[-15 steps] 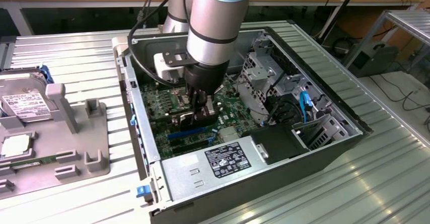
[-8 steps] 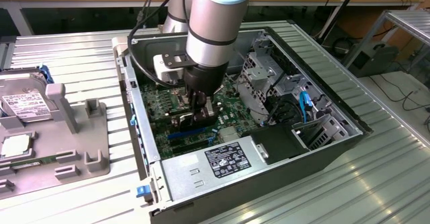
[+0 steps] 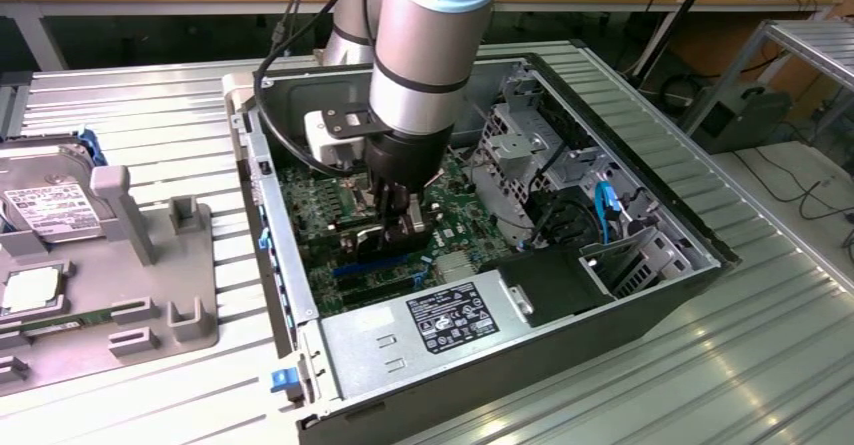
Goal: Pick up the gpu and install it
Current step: 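Insert the gpu into the slot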
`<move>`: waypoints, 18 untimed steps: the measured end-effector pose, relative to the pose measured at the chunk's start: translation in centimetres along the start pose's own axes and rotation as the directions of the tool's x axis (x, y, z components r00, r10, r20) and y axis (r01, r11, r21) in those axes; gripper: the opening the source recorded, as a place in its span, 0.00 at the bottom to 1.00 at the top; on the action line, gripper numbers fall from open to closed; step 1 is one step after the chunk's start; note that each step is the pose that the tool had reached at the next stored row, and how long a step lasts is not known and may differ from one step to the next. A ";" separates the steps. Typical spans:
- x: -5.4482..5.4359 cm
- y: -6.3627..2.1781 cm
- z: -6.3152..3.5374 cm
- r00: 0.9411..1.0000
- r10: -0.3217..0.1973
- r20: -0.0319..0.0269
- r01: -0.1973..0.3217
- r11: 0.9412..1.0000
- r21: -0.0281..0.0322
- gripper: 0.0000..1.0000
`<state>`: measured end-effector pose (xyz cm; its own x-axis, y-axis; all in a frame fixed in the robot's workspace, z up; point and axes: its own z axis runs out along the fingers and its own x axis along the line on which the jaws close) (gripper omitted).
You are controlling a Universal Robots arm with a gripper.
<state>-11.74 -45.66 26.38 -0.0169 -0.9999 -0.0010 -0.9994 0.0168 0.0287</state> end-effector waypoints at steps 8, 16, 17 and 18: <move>0.1 -0.01 0.16 1.000 0.000 0.000 0.000 1.000 0.000 0.27; 0.1 -0.01 0.37 1.000 0.000 0.000 0.000 1.000 0.000 0.27; 0.1 -0.01 0.37 1.000 0.000 0.000 0.000 1.000 0.000 0.27; 0.1 -0.01 0.37 1.000 0.000 0.000 0.000 1.000 0.000 0.27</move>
<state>-11.74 -45.74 26.01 -0.0171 -0.9999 -0.0010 -0.9994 0.0170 0.0287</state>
